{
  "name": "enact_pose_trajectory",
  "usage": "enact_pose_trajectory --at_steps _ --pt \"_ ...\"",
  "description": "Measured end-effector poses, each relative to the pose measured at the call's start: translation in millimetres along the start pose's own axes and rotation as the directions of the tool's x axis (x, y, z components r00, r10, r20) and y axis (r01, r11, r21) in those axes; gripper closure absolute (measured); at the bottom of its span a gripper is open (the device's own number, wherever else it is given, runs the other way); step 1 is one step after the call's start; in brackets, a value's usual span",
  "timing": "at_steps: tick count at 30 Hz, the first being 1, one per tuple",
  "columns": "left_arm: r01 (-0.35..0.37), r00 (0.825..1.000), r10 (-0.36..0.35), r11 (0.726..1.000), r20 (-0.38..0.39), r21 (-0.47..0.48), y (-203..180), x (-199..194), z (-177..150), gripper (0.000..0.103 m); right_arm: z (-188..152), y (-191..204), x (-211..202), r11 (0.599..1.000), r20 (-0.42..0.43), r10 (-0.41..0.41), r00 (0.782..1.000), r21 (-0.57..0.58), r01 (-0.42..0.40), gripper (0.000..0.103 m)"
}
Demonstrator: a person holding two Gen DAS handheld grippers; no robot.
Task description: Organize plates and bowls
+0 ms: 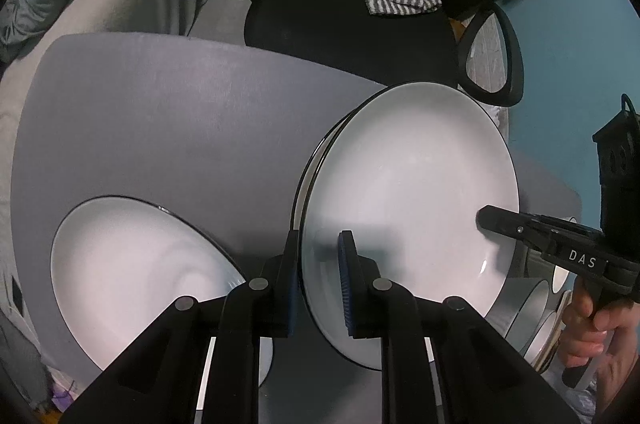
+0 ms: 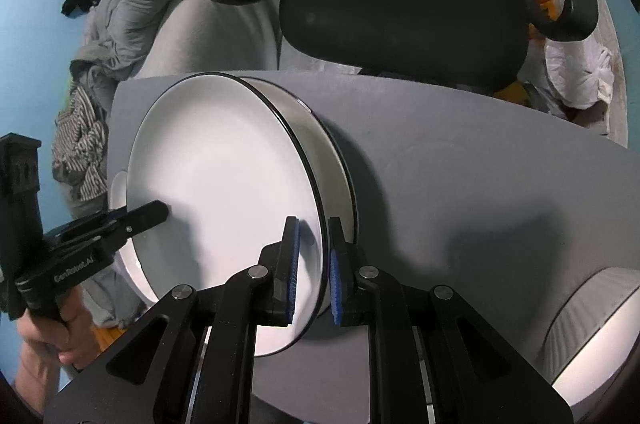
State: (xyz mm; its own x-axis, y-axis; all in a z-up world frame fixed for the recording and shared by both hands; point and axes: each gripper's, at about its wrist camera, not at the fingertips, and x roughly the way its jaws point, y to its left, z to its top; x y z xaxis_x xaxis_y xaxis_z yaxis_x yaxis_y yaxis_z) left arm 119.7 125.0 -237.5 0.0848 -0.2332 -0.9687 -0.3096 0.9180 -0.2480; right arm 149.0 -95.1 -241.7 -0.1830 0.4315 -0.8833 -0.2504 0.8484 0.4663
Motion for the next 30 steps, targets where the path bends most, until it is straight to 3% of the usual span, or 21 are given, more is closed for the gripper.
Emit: enact_pose_trajectory --at_steps 11,15,16,24,30 --pt "-0.06 0.998 0.06 0.998 -0.013 -0.018 -11 7 6 0.086 9 -7 5 0.998 -0.049 0.003 0.999 0.056 0.0 0.089" --pt "-0.127 0.992 0.127 0.992 -0.018 -0.001 -12 10 7 0.085 10 0 7 0.996 -0.076 -0.044 0.996 0.072 0.049 0.088" --pt "-0.121 0.992 0.121 0.993 -0.022 0.001 -11 11 7 0.085 11 2 8 0.996 -0.088 -0.044 0.995 0.068 0.05 0.08" --pt "-0.12 0.993 0.12 0.993 -0.02 0.007 -10 11 1 0.083 14 23 6 0.987 -0.092 -0.157 0.983 0.016 0.159 0.07" --pt "-0.109 0.994 0.109 0.994 0.009 0.007 -9 6 -9 0.077 12 26 2 0.984 -0.084 -0.171 0.982 0.045 0.175 0.06"
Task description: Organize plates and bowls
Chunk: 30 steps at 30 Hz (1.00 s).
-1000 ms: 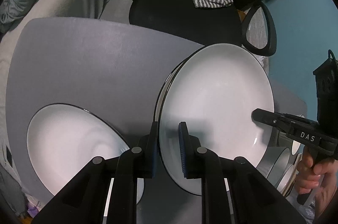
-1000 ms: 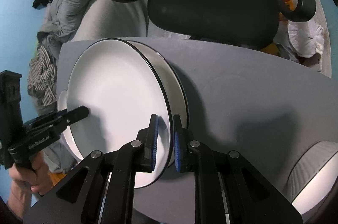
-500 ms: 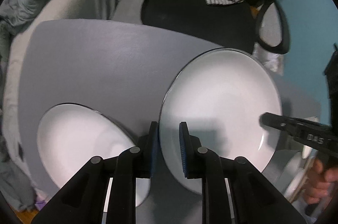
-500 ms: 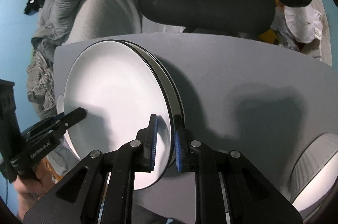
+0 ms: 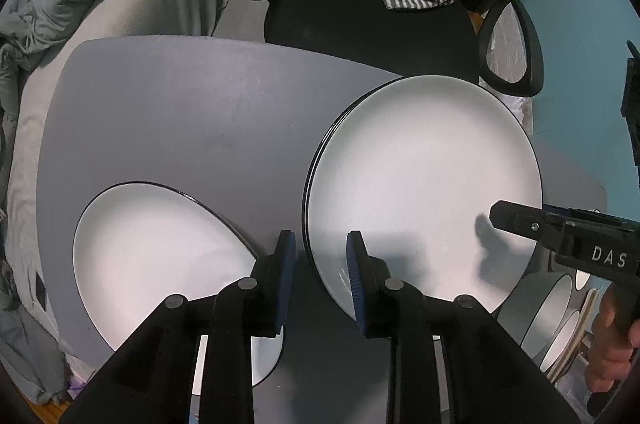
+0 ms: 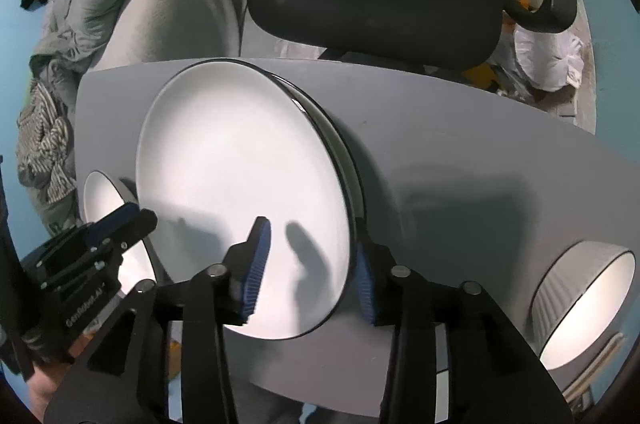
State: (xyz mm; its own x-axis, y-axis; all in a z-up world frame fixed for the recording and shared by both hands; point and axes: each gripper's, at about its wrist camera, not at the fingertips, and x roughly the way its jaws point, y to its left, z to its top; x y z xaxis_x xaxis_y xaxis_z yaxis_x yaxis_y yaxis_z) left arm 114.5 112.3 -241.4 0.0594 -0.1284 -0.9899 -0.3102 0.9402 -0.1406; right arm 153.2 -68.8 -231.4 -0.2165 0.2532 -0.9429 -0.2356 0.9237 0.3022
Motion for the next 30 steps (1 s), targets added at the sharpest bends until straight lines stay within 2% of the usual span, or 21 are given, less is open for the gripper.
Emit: enact_pose_trajectory --at_steps 5,6,7,8,14,17,22,24,30 --pt "0.012 1.0 -0.012 1.0 0.01 -0.003 3 -5 -7 0.077 -4 3 -1 1.0 0.01 -0.024 1.0 0.019 0.023 0.058" --pt "0.015 1.0 -0.015 1.0 0.011 -0.005 4 -6 -8 0.077 -6 4 -2 0.999 0.014 -0.034 0.999 0.019 0.034 0.056" --pt "0.019 1.0 -0.019 1.0 0.013 -0.008 5 -7 -10 0.077 -7 5 -3 0.998 0.02 -0.057 0.998 0.018 0.056 0.047" --pt "0.024 1.0 -0.024 1.0 0.014 -0.013 6 -8 -11 0.075 -8 5 -4 0.997 0.029 -0.072 0.997 0.015 0.071 0.045" --pt "0.053 0.998 -0.052 0.998 0.03 -0.035 15 -23 -22 0.071 -16 8 -13 0.996 0.054 -0.084 0.995 0.007 0.083 0.045" --pt "0.058 0.997 -0.056 0.998 0.051 -0.037 17 -32 -28 0.062 -25 13 -19 0.995 0.069 -0.095 0.993 -0.017 0.097 0.045" --pt "0.059 0.996 -0.056 0.997 0.07 -0.039 24 -49 -41 0.06 -42 35 -32 0.983 0.123 -0.145 0.982 -0.094 0.157 0.034" --pt "0.059 0.995 -0.055 0.997 0.086 -0.041 28 -57 -47 0.051 -49 44 -36 0.977 0.137 -0.161 0.977 -0.121 0.178 0.034" --pt "0.055 0.987 -0.049 0.998 0.153 -0.035 45 -86 -65 0.038 -64 68 -50 0.954 0.184 -0.192 0.964 -0.195 0.227 0.032"
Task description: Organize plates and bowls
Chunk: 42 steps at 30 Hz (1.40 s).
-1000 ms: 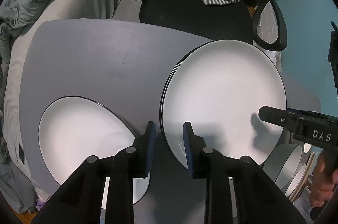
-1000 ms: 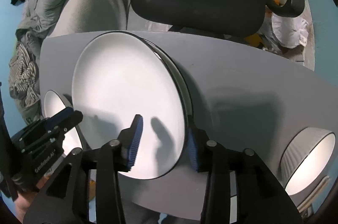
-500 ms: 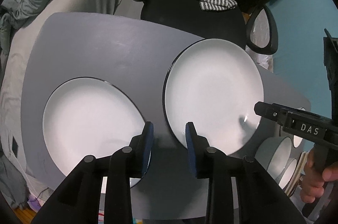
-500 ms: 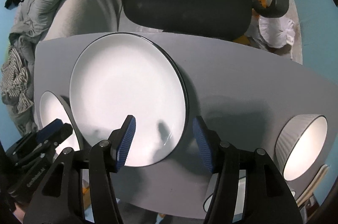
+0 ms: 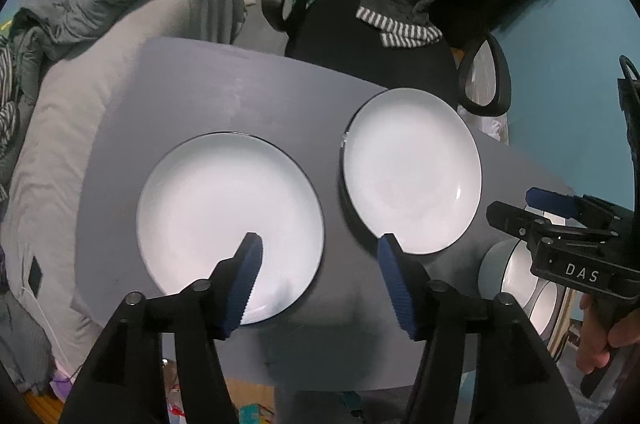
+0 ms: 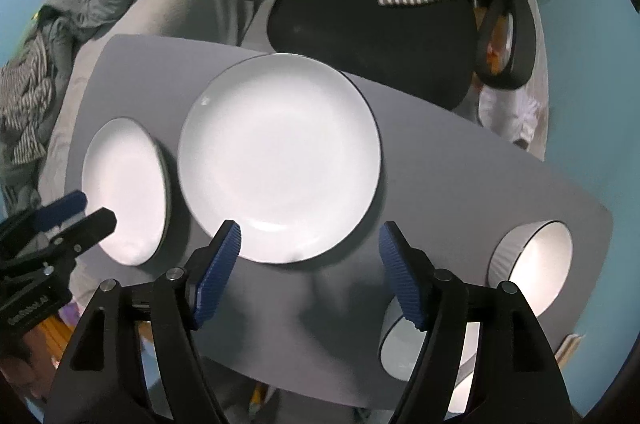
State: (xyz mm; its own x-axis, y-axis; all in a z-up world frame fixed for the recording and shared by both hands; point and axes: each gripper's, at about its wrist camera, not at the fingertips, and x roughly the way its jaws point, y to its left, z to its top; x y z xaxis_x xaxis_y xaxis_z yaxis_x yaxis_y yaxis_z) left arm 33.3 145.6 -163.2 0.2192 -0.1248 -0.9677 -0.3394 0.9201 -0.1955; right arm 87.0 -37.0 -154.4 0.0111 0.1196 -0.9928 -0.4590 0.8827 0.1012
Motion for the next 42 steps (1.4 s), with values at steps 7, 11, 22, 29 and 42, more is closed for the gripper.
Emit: enact_pose_trajectory --at_steps 7,11,22,29,42 --pt "-0.016 0.998 0.017 1.0 0.066 -0.025 27 -34 -10 0.027 -5 31 -20 0.997 0.05 -0.042 0.998 -0.066 0.046 0.031" --pt "-0.003 0.996 0.008 0.998 0.087 -0.062 45 -48 -14 0.025 -5 48 -28 0.995 0.063 -0.024 0.998 -0.092 0.03 0.031" --pt "-0.027 0.994 0.04 0.992 0.106 -0.124 101 -74 -30 0.025 4 108 -41 0.98 0.094 0.006 0.996 -0.198 0.013 0.031" --pt "-0.035 0.993 0.055 0.984 0.107 -0.177 131 -84 -37 0.025 10 144 -43 0.96 0.099 0.011 0.995 -0.278 0.017 0.031" --pt "-0.038 0.997 0.057 0.96 0.06 -0.279 169 -68 -50 0.024 31 188 -20 0.904 0.046 0.047 0.998 -0.427 -0.023 0.031"
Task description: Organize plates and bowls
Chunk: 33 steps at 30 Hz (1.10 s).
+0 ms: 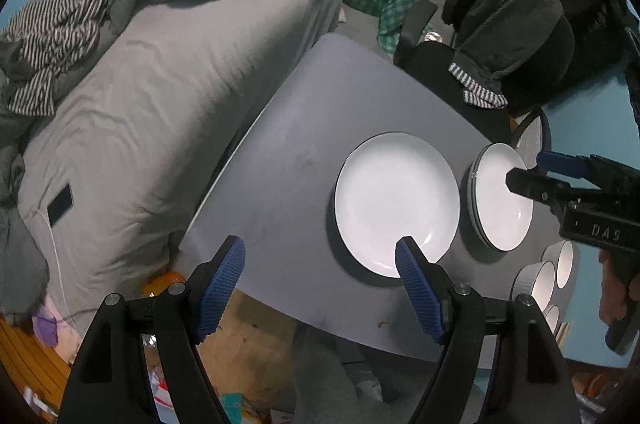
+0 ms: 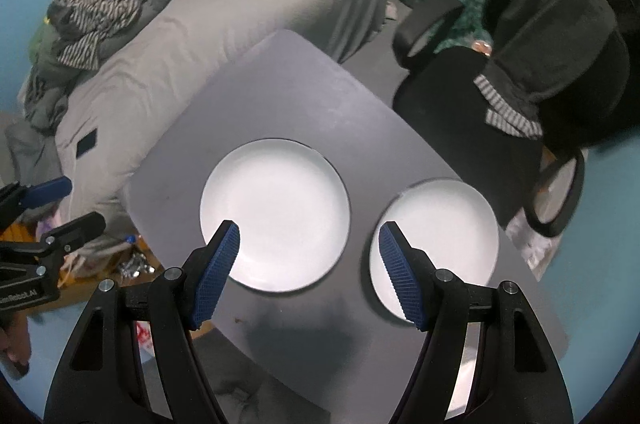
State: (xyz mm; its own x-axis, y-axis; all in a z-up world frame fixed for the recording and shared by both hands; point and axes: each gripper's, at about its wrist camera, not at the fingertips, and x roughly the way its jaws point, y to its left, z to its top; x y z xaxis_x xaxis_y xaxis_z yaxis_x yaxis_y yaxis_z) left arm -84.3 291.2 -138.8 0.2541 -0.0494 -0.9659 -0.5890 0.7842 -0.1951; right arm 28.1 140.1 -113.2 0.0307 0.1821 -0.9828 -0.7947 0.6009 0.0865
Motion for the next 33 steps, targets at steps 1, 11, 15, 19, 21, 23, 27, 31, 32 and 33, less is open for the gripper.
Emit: enact_pose_trajectory --at_steps 1,11,15,19,21,23,27,31,32,33 --pt "0.005 1.0 -0.006 1.0 -0.006 -0.011 2 5 0 0.024 2 -1 3 1.0 -0.006 0.01 1.0 -0.006 -0.01 0.031" --pt "-0.026 0.998 0.02 0.994 -0.055 -0.106 6 56 -3 0.024 30 -22 56 0.994 -0.073 0.069 0.995 -0.084 -0.075 0.031" --pt "-0.024 0.997 0.014 0.991 -0.077 -0.133 6 79 -2 0.024 36 -34 90 0.993 -0.125 0.083 0.989 -0.076 -0.093 0.031" --pt "-0.014 0.996 -0.001 0.986 -0.093 -0.166 9 104 0 0.024 35 -44 116 0.99 -0.161 0.137 0.977 -0.012 -0.141 0.031" --pt "0.0 0.994 -0.022 0.98 -0.109 -0.198 12 115 0 0.024 33 -47 126 0.988 -0.171 0.155 0.973 0.012 -0.156 0.031" --pt "0.022 0.993 -0.048 0.974 -0.111 -0.225 14 123 -1 0.024 30 -48 133 0.986 -0.178 0.168 0.97 0.03 -0.166 0.031" --pt "0.023 0.991 -0.052 0.972 -0.119 -0.233 14 136 1 0.024 27 -51 141 0.984 -0.174 0.178 0.969 0.058 -0.17 0.031" --pt "0.033 0.99 -0.061 0.976 -0.124 -0.215 10 142 6 0.024 24 -54 143 0.975 -0.153 0.215 0.965 0.089 -0.203 0.031" --pt "0.034 0.99 -0.061 0.977 -0.124 -0.21 10 142 7 0.024 23 -53 143 0.974 -0.148 0.22 0.964 0.092 -0.208 0.031" --pt "0.036 0.99 -0.062 0.978 -0.123 -0.206 8 142 8 0.024 22 -52 143 0.973 -0.147 0.221 0.964 0.095 -0.209 0.031"
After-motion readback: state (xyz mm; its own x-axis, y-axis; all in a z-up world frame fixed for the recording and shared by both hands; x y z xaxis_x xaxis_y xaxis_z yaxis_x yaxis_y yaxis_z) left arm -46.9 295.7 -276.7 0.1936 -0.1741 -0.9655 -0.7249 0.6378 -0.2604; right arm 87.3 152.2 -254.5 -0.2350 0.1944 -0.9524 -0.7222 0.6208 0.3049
